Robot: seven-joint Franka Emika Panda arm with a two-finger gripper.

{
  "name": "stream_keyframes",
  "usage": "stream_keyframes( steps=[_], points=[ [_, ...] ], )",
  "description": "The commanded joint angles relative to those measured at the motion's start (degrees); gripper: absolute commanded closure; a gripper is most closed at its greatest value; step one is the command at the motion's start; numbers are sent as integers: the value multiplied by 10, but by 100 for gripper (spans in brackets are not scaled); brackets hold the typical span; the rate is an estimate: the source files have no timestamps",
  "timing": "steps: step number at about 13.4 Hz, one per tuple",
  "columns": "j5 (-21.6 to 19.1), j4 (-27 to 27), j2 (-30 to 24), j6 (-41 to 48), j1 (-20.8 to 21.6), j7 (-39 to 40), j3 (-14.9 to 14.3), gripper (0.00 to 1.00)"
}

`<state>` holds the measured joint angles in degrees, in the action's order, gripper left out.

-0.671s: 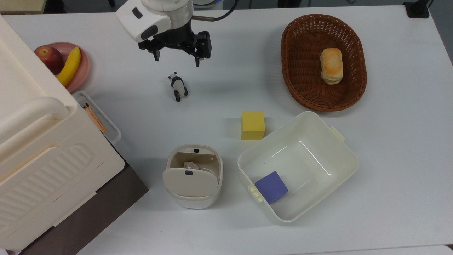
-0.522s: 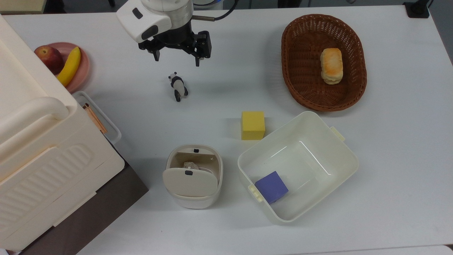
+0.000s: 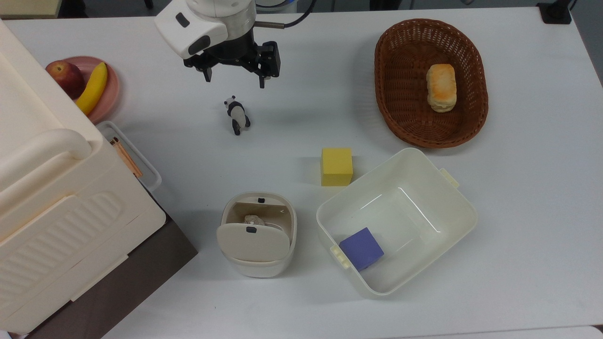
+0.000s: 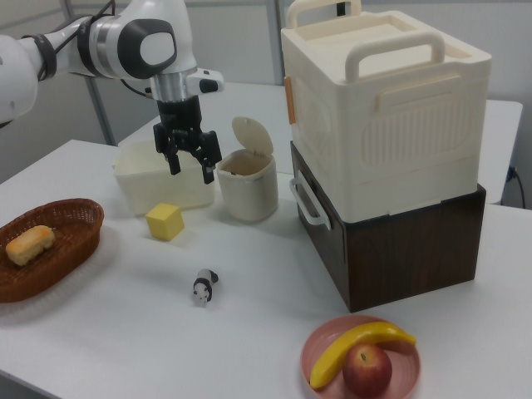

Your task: Close the trash can

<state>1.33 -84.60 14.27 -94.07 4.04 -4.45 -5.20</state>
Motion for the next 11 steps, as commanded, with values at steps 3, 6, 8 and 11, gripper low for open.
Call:
stream_keyframes(
  steps=[3, 6, 8, 11],
  points=[
    [-11, -25, -14, -21, 4, 17, -5, 5],
    [-12, -23, -6, -33, 4, 17, -5, 7],
    [-12, -25, -4, -51, 4, 20, -5, 19],
    [-18, -19, 5, -78, 3, 36, -5, 51]
  ],
)
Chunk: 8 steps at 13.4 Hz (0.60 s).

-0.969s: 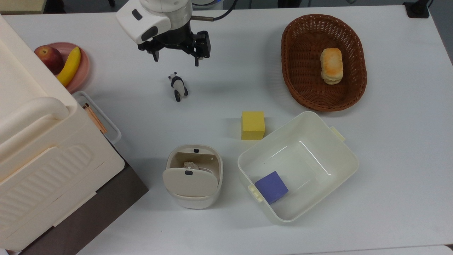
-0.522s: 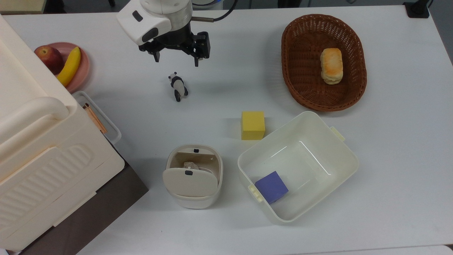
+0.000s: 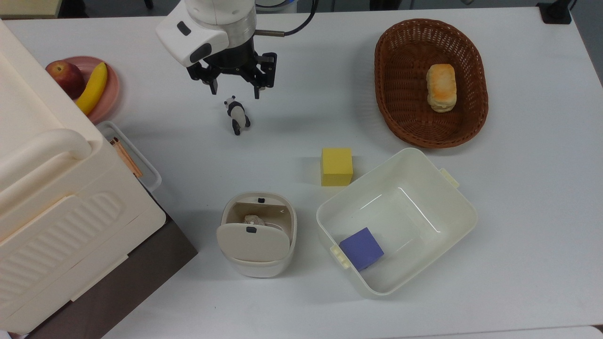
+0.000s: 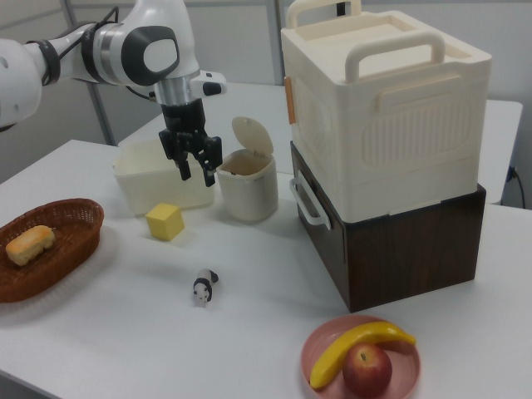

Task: Close the trash can
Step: 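Move the gripper over the open lid of the cream trash can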

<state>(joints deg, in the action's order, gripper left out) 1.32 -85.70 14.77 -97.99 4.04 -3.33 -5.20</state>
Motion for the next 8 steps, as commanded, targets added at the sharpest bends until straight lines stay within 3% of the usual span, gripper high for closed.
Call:
stream_keyframes(
  steps=[1, 4, 8],
  points=[
    [-23, -1, 2, -65, 4, 32, -5, 54],
    [-47, 12, 4, -169, 4, 35, -5, 62],
    [-41, 52, 56, -307, 18, 12, 0, 90]
  ],
)
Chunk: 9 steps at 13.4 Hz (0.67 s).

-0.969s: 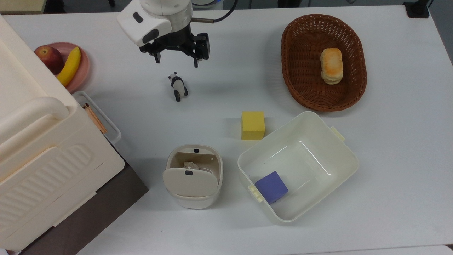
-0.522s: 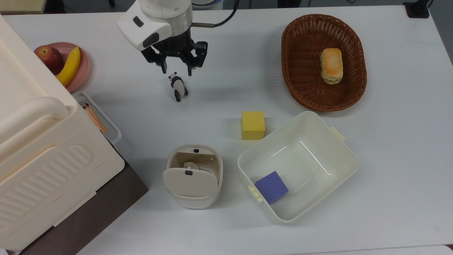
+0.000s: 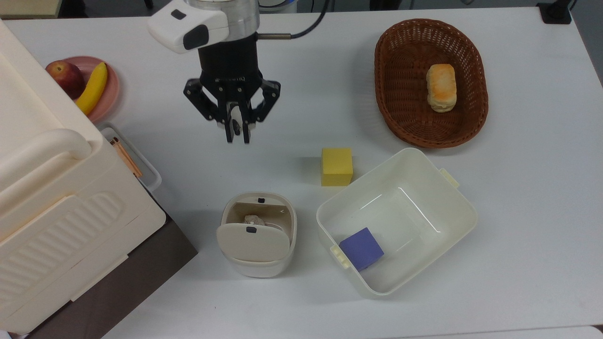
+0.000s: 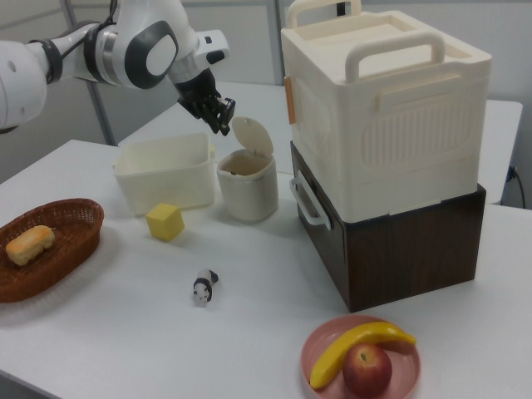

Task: Close the trash can
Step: 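Move the gripper over the open lid of the cream trash can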

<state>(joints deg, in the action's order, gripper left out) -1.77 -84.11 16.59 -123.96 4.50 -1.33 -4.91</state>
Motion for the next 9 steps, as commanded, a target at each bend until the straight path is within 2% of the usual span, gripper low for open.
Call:
stream_keyframes(
  steps=[1, 3, 6, 9],
  points=[
    [-8, 49, 52, -61, 14, -26, -3, 91],
    [-1, 54, 75, -109, 26, -46, -4, 100],
    [6, 85, 103, -162, 29, -84, -8, 100],
    [21, 90, 119, -233, 28, -94, -11, 100]
  ],
)
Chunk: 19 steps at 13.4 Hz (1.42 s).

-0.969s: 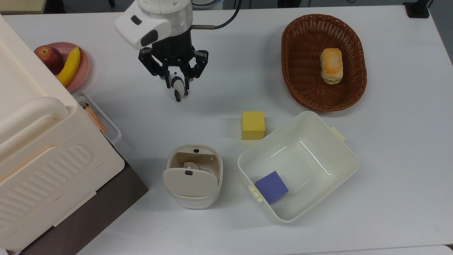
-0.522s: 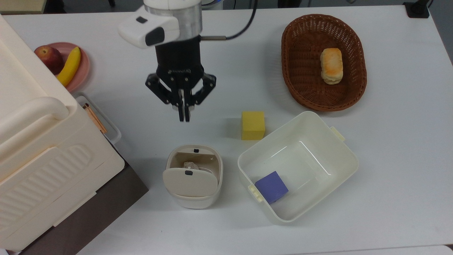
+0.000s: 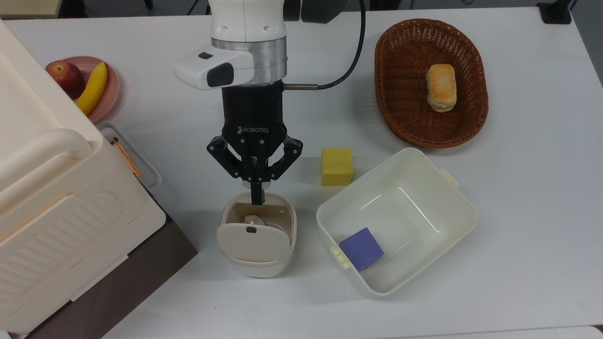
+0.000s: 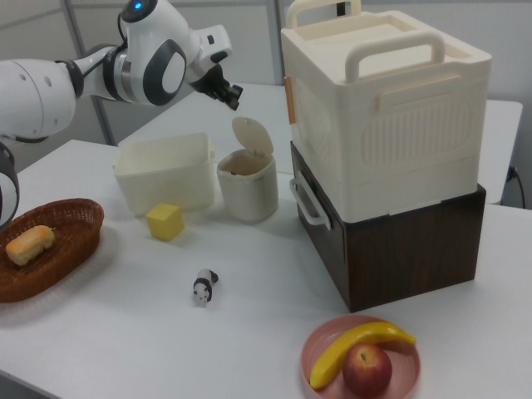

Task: Close the trash can
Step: 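Move the gripper over the open lid of the cream trash can, then lower the gripper behind the raised lid of the trash can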

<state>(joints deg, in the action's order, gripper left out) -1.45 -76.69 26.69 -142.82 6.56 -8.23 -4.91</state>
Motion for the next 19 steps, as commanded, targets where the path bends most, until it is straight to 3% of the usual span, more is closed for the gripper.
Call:
stream_keyframes(
  steps=[1, 3, 7, 15, 19],
  points=[
    [28, 16, 21, -63, 7, -39, -15, 100],
    [54, 16, 39, -80, 7, -63, -21, 100],
    [58, 16, 70, -96, 7, -76, -21, 100],
    [45, 0, 33, -89, 4, -70, -19, 100],
    [46, 8, 44, -96, 4, -77, -19, 100]
  ],
)
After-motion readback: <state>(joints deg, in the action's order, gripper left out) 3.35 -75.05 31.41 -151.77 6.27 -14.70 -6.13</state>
